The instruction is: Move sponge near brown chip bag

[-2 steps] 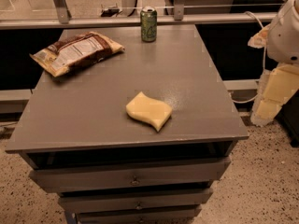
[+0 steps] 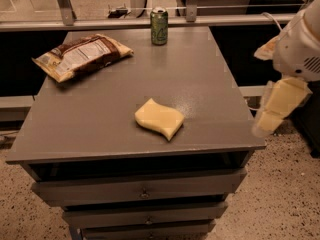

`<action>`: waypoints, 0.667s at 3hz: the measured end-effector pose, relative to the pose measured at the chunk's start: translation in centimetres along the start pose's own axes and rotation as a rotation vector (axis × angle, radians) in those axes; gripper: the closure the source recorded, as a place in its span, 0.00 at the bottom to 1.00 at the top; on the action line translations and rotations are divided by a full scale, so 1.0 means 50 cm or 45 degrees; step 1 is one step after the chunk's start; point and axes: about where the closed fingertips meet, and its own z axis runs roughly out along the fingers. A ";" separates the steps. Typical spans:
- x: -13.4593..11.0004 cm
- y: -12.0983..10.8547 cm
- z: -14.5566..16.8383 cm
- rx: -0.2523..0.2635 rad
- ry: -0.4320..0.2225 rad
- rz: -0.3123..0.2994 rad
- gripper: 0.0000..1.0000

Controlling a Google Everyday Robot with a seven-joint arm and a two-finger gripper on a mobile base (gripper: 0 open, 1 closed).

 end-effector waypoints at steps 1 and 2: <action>-0.048 -0.002 0.056 -0.041 -0.145 0.042 0.00; -0.115 0.007 0.129 -0.120 -0.311 0.078 0.00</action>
Offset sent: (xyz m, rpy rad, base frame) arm 0.0481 0.1280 -0.0700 0.4845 0.0629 0.0530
